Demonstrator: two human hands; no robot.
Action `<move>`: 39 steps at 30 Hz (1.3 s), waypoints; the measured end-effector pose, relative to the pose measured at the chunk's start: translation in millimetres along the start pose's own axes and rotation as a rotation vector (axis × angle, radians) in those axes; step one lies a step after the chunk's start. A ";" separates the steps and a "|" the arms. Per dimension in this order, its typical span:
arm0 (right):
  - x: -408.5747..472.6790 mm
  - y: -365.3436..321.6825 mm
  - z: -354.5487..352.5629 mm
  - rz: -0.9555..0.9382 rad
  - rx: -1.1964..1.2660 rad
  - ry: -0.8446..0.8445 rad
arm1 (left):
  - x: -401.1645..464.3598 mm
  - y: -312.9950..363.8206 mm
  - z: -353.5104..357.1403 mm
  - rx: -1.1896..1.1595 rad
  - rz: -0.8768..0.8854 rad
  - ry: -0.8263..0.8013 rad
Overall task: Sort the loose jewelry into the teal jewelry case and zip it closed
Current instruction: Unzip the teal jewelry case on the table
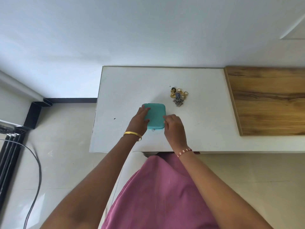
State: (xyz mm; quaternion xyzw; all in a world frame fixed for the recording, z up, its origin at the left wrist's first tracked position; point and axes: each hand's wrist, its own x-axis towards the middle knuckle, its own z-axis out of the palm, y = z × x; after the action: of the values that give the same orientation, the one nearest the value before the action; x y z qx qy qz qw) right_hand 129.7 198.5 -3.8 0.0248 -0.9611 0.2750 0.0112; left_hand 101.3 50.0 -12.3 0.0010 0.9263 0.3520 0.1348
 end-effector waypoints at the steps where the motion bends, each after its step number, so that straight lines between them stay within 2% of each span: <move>1: 7.9 -1.6 -1.6 -0.033 -0.002 -0.014 | -3.5 -1.2 -0.5 -0.085 -0.028 0.089; 3: 20.9 -3.5 -0.3 -0.083 -0.028 -0.114 | -13.7 -3.8 1.3 -0.278 -0.146 0.270; 5: 26.7 -2.1 3.6 -0.101 -0.084 -0.207 | -25.4 -10.3 8.2 -0.421 -0.344 0.363; 7: 27.4 1.2 6.3 -0.102 -0.115 -0.217 | -34.6 -18.0 19.0 -0.571 -0.556 0.303; 10: 27.0 2.5 6.0 -0.111 -0.120 -0.211 | -43.6 -16.0 33.1 -0.920 -0.782 0.094; 12: 25.9 2.6 5.0 -0.119 -0.119 -0.222 | -43.8 -6.1 38.5 -1.045 -0.825 0.011; 18: 23.2 2.6 3.7 -0.120 -0.114 -0.262 | -29.7 16.0 43.3 -1.232 -0.878 -0.043; 22: 23.3 3.5 3.1 -0.136 -0.124 -0.278 | -25.0 16.9 50.9 -1.040 -0.862 -0.049; 27: 22.7 4.5 2.1 -0.179 -0.160 -0.294 | -20.1 15.3 48.9 -0.453 -0.653 0.009; 39: 21.2 8.2 -1.2 -0.352 -0.348 -0.363 | -24.8 -6.6 34.6 -0.047 -0.412 0.042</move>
State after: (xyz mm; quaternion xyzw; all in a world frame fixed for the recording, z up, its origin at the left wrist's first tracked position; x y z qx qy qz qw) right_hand 108.1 205.2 -6.3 0.2372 -0.9610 0.0910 -0.1092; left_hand 134.5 65.2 -35.2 -0.1990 0.9009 0.3385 0.1847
